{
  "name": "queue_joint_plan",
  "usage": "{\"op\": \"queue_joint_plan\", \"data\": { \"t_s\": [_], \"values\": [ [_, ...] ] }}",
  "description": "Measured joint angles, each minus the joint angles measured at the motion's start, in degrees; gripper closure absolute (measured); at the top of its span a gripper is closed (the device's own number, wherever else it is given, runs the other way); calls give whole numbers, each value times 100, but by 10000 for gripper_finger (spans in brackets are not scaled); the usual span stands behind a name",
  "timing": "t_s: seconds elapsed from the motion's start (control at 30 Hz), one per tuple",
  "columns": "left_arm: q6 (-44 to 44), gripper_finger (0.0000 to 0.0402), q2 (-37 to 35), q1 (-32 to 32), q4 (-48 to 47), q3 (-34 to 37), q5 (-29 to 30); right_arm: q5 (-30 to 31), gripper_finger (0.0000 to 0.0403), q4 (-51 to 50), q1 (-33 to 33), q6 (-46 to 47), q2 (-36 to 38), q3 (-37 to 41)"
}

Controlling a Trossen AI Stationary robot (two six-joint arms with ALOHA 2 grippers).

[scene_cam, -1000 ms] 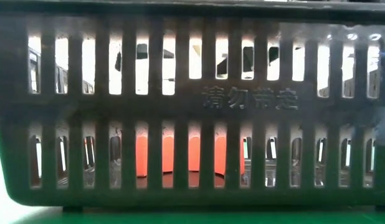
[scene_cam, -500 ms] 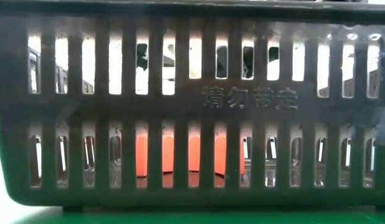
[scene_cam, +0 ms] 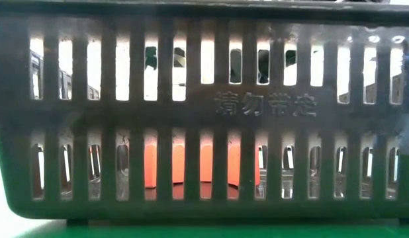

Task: Sort & place blocks by color
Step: Put the light brown block into the orange bin

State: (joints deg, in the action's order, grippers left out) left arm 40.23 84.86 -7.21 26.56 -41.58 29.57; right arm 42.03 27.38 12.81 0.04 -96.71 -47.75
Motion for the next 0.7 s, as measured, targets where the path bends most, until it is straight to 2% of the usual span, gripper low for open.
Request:
{"op": "queue_joint_plan", "data": {
  "t_s": [0.3,0.53,0.63,0.7],
  "values": [
    [-113,344,4,-91,-162,4,12,-472,212,-553,41,491,16,0],
    [-207,344,4,-78,-133,4,64,-823,165,-1694,42,1253,517,0],
    [-360,344,3,-24,-213,4,80,-1345,148,-2551,42,1750,883,0],
    [-442,344,-36,51,-445,4,205,-1905,143,-3264,42,2247,1166,0]
  ]
}}
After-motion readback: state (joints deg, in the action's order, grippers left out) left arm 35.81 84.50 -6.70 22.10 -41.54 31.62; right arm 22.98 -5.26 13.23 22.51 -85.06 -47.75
